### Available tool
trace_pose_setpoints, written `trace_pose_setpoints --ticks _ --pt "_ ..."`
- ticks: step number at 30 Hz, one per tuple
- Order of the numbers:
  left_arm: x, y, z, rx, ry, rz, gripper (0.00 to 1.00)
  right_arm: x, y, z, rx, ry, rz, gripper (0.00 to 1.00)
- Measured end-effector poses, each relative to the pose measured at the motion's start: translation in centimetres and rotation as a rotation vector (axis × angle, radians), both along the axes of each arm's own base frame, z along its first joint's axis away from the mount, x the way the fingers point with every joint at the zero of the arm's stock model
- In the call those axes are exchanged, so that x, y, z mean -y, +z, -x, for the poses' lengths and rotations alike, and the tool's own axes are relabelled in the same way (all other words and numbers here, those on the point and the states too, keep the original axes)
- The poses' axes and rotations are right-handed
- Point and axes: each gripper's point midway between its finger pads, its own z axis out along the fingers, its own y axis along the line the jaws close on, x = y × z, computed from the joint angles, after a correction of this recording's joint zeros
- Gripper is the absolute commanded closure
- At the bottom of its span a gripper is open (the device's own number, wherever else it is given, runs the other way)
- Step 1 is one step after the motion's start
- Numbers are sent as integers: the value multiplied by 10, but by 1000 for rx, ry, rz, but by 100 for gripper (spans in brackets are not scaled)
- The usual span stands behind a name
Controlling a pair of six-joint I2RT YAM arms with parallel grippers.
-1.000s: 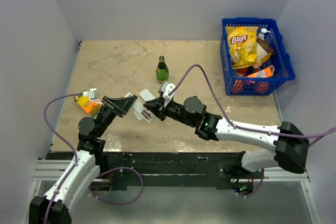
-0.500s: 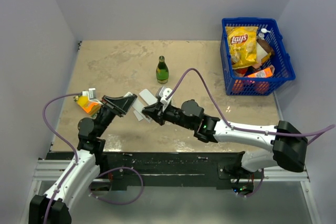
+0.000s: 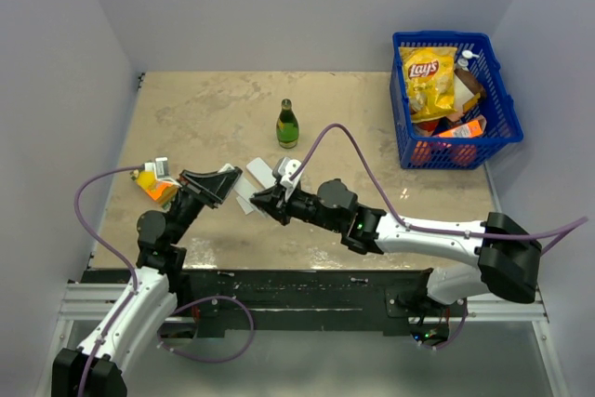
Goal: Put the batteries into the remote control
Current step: Load the battery into the remote control.
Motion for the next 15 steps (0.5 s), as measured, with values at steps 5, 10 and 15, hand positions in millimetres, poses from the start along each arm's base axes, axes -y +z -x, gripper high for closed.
trace_pose_setpoints --ticks 5,10,15 --pt "0 -2 1 -2 1 -1 100 1 -3 0 -2 -1 9 100" --pt "0 -4 0 -6 4 -9 100 3 -10 -1 -8 -9 38 100" --pt "0 -8 -1 -17 5 -21 100 4 -17 0 -18 -17 67 100"
